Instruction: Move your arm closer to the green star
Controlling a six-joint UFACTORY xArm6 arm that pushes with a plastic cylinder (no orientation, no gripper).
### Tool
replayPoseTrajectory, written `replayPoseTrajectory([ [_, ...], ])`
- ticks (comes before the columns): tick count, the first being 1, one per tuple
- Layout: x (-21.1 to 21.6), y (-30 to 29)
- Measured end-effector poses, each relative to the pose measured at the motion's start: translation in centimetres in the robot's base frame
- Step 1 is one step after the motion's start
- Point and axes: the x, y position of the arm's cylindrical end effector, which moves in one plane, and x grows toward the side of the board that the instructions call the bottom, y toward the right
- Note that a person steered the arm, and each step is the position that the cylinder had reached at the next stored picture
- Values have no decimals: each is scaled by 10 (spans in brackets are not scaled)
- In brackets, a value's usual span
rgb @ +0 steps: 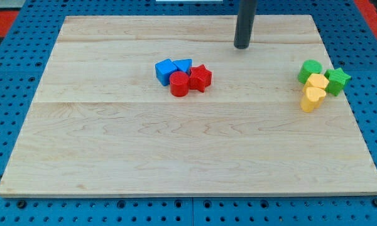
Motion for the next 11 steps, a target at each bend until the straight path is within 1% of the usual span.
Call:
replayPoseTrajectory([
  [1,4,0],
  [3,82,2],
  [4,80,-3],
  [5,33,3],
  [6,-17,49],
  [7,-26,127],
  [8,-25,153],
  [9,-2,212],
  [10,8,236],
  [11,8,236],
])
